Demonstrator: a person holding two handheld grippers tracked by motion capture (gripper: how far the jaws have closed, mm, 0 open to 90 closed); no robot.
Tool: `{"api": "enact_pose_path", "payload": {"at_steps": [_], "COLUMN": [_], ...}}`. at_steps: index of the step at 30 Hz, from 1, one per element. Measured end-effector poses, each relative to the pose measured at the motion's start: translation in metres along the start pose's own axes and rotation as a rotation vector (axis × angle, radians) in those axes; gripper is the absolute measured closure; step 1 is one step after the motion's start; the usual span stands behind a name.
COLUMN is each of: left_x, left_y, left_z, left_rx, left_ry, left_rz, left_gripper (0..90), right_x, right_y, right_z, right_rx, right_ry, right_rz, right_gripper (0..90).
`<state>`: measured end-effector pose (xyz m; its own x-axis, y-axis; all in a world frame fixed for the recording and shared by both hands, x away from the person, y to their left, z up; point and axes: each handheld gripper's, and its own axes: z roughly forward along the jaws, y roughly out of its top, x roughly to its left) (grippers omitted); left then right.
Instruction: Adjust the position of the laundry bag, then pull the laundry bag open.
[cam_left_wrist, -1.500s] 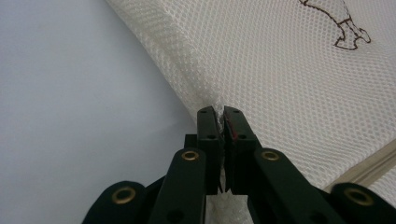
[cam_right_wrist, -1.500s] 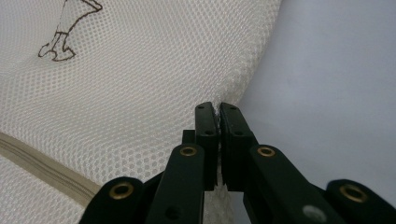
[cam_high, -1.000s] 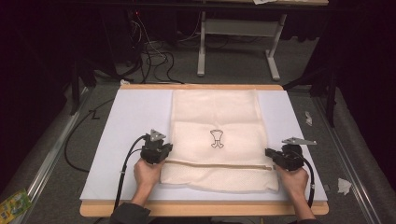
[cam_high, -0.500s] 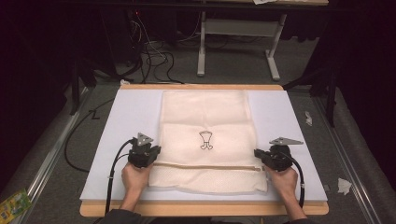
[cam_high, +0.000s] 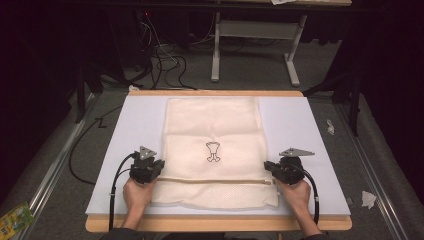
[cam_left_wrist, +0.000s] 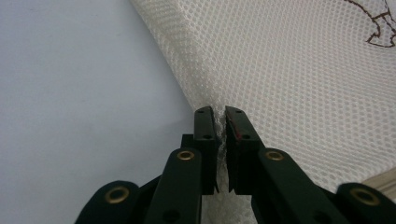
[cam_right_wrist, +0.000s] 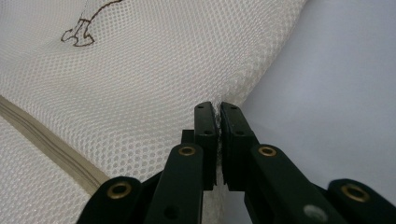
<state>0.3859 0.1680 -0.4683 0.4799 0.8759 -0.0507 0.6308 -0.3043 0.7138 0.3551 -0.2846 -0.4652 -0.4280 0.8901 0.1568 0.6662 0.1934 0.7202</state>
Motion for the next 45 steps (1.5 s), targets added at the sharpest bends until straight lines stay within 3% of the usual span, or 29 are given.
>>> {"api": "enact_pose_path", "payload": {"at_steps": [4, 6, 7, 9, 16, 26, 35, 45], "left_x": [-0.002, -0.004, -0.006, -0.012, -0.028, -0.057, -0.087, -0.111], "left_y": [0.000, 0.000, 0.000, 0.000, 0.004, 0.009, 0.014, 0.016], "left_z": [-0.001, -0.005, -0.006, -0.008, -0.003, 0.003, 0.015, 0.026], "left_rx": [-0.016, -0.046, -0.060, -0.086, -0.092, -0.100, -0.093, -0.091], "left_ry": [0.016, 0.023, 0.022, 0.011, -0.021, -0.069, -0.120, -0.165], "left_rz": [0.008, 0.009, 0.010, 0.024, 0.046, 0.084, 0.134, 0.173], "left_gripper": [70.4, 66.1, 59.8, 56.4, 49.0, 46.5, 45.5, 44.3], "right_x": [0.000, -0.002, -0.003, -0.004, -0.008, -0.011, -0.011, -0.010], "right_y": [-0.002, -0.004, -0.006, -0.009, -0.015, -0.023, -0.029, -0.029], "right_z": [0.000, -0.001, -0.002, -0.004, -0.013, -0.019, -0.021, -0.020], "right_rx": [-0.007, -0.016, -0.028, -0.045, -0.076, -0.067, -0.036, 0.001], "right_ry": [0.000, 0.005, 0.008, 0.005, -0.004, 0.007, 0.024, 0.044], "right_rz": [0.005, 0.015, 0.020, 0.025, 0.052, 0.076, 0.097, 0.114], "right_gripper": [84.1, 80.4, 75.2, 70.4, 56.3, 52.4, 52.4, 52.2]}}
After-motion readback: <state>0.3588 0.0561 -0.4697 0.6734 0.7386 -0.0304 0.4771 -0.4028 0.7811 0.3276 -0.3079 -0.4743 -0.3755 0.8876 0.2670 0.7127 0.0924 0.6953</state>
